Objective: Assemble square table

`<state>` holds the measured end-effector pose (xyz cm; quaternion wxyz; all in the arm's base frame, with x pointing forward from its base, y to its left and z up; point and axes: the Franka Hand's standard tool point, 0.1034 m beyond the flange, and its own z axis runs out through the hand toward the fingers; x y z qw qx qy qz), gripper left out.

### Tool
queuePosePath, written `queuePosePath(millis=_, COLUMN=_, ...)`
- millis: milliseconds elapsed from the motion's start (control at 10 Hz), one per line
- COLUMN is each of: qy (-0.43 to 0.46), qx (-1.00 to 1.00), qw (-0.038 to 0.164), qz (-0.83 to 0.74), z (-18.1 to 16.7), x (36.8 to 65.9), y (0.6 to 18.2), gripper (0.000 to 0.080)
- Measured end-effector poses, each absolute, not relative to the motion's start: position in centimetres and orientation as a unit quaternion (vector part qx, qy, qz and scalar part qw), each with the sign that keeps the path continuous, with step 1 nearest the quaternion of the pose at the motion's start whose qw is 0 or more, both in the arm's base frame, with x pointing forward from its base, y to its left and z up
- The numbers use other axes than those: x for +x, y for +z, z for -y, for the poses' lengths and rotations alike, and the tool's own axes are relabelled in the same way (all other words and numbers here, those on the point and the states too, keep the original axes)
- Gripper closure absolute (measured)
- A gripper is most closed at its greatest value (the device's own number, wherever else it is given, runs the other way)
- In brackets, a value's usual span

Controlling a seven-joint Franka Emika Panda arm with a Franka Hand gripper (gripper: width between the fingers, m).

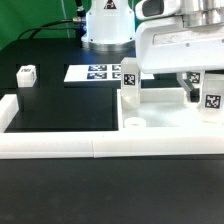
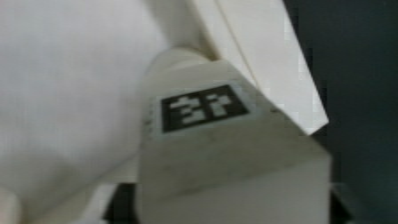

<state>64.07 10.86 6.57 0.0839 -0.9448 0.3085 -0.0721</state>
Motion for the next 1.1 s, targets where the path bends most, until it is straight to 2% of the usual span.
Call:
queuePosePath(millis=100, qy=-0.070, qx=-0.934, qw=0.085, qz=-0.341, z=-10.6, x=64.0, y=6.6, gripper=0.0499)
queuePosePath(millis=300, qy=-0.058, qx=-0.898, qw=0.088, qz=-0.426, z=-10.4, x=63.8, y=6.5, gripper=0.0499)
queuePosePath(millis=500, qy=-0.028, qx=-0.800, qw=0.083, qz=-0.593, z=-10.5, x=63.3, y=6.4, gripper=0.0499)
queuePosePath(millis=700, qy=-0.001, qx=-0.649, qw=0.090, qz=-0.755, z=-10.1, x=62.9, y=6.2, gripper=0.0499)
queuePosePath(millis=1100, qy=0.005, qx=-0.589, qw=0.089, qz=-0.803, z=-10.3, x=62.6, y=6.1, gripper=0.0499)
